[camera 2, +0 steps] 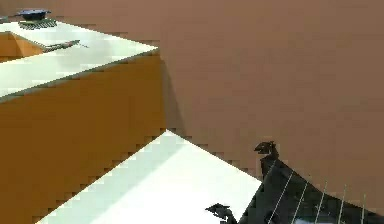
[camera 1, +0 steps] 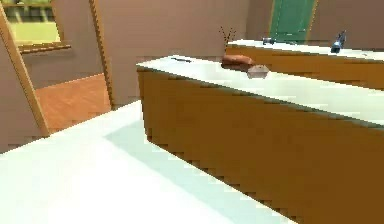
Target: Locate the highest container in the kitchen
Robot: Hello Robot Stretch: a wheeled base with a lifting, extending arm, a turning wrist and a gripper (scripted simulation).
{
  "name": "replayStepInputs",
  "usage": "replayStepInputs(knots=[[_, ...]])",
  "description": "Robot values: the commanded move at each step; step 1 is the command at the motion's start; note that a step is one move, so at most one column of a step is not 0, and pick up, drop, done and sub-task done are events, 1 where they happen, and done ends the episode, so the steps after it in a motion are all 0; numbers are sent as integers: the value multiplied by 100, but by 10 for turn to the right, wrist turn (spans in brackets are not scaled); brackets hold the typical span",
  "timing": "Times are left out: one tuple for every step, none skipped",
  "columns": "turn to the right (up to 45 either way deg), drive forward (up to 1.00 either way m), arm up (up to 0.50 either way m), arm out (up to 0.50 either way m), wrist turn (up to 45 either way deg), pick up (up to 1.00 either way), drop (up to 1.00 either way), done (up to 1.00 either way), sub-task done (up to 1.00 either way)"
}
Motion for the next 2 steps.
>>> replayStepInputs(knots=[[-330, 0, 0, 0, 0, 0, 0, 0, 0], [0, 100, 0, 0, 0, 0, 0, 0, 0]])
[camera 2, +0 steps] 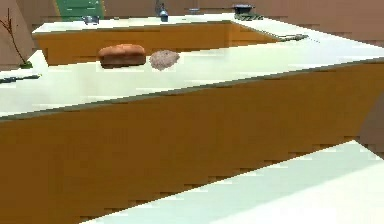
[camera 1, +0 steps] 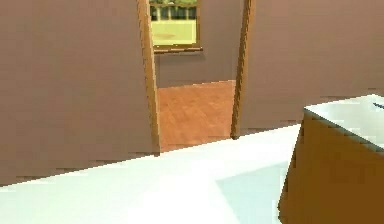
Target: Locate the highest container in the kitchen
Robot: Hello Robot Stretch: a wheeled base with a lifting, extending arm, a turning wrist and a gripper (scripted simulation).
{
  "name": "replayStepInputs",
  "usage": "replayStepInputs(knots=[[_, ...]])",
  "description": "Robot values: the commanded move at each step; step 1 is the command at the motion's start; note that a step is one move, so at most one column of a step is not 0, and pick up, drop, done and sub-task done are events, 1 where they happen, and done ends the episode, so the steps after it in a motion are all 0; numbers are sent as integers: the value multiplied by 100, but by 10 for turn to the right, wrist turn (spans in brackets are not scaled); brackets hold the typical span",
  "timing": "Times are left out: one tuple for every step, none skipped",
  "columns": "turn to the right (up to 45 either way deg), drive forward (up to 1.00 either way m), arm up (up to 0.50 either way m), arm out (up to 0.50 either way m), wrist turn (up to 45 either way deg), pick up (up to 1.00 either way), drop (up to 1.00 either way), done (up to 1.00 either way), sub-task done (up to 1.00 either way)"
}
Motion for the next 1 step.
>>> replayStepInputs(knots=[[-30, 0, 0, 0, 0, 0, 0, 0, 0]])
